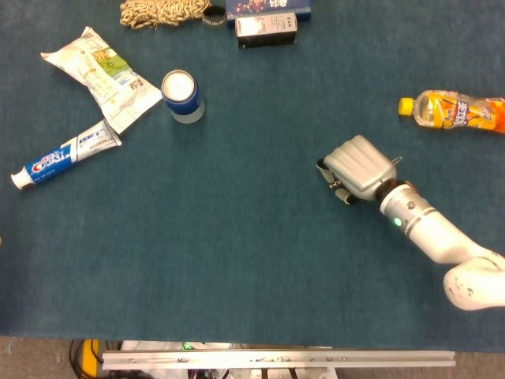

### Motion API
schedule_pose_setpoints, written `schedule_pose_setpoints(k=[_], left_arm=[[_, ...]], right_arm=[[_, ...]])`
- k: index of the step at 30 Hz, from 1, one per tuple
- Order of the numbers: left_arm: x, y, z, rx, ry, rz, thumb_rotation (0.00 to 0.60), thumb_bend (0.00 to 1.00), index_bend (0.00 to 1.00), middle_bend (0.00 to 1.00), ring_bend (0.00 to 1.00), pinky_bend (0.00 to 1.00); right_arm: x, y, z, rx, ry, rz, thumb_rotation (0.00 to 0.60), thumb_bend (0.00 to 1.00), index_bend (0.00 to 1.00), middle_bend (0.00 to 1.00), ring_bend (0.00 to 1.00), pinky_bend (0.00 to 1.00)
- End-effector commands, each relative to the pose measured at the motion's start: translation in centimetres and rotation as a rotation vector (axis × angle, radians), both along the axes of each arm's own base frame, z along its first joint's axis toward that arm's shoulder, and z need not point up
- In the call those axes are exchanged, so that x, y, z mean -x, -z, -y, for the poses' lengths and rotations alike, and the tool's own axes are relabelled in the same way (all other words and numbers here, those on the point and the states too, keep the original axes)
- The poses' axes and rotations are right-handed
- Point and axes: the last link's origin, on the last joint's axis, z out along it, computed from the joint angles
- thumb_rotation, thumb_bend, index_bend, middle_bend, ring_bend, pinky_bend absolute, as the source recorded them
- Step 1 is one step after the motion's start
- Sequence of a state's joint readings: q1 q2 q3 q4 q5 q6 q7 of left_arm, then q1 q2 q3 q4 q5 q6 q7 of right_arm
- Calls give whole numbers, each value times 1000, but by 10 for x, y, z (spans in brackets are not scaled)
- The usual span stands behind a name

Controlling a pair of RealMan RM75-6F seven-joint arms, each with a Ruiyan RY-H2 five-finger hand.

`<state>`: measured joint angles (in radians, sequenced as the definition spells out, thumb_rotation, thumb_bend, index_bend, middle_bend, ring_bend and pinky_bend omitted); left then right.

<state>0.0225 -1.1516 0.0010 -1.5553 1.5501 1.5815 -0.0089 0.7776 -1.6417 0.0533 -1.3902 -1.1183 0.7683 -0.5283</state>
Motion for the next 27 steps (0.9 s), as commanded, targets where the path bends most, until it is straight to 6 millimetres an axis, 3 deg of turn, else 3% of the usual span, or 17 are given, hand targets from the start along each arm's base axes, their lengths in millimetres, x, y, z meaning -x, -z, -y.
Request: schedule_pose_setpoints(k=[1,17,27], left_arm=[[0,0,0,0,0,0,600,174,0,0,0,0],[2,0,1,-3,-5,3,600,175,0,0,0,0],[2,0,0,-5,-5,2,600,175,0,0,0,0]], right_arm=[[0,0,1,1,1,-2,600,252,549,967,1000,1000],[0,1,1,2,8,-1,600,357,596,976,1000,1000],[0,-13,0,30,23,53,600,382,647,986,1000,1000]])
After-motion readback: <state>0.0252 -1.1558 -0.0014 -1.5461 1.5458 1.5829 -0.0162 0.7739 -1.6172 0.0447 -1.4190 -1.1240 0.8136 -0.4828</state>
